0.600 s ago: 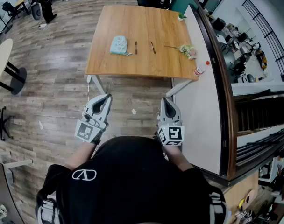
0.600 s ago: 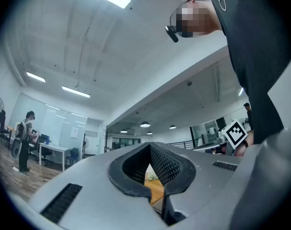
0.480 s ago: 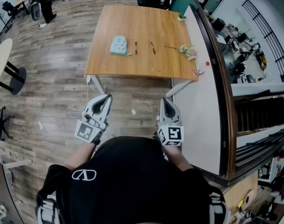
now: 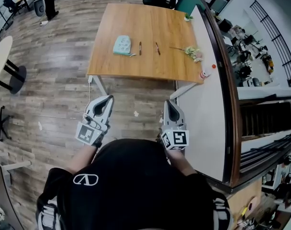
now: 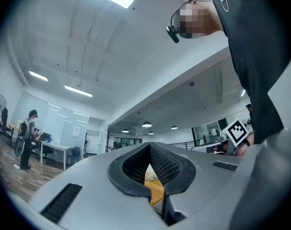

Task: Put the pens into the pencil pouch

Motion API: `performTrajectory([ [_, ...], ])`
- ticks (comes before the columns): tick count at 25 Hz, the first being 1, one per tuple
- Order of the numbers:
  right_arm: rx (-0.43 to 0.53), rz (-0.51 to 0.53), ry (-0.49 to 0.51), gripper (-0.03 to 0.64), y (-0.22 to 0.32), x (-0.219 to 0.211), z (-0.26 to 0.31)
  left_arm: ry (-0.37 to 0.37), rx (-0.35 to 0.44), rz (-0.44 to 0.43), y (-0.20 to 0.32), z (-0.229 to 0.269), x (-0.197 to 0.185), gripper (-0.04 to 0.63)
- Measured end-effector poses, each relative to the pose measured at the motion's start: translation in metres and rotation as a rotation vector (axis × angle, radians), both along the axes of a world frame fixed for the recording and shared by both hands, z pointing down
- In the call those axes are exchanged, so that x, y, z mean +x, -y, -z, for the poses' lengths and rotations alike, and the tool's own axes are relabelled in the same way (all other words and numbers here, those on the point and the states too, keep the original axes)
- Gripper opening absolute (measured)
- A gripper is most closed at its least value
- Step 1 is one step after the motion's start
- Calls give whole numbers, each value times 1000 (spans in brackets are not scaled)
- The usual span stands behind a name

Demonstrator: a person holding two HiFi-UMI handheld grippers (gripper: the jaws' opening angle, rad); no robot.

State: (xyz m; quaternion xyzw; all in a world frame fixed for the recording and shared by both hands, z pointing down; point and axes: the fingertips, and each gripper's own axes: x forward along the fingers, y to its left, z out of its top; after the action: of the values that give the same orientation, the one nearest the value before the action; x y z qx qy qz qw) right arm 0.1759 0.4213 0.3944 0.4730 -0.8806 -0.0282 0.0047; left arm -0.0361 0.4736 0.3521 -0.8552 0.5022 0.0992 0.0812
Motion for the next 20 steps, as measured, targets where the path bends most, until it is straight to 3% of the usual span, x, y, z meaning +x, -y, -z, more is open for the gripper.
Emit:
performTrajectory([
  [20, -50, 59, 114, -2, 54, 55, -29, 52, -58, 104, 42, -18, 52, 3],
])
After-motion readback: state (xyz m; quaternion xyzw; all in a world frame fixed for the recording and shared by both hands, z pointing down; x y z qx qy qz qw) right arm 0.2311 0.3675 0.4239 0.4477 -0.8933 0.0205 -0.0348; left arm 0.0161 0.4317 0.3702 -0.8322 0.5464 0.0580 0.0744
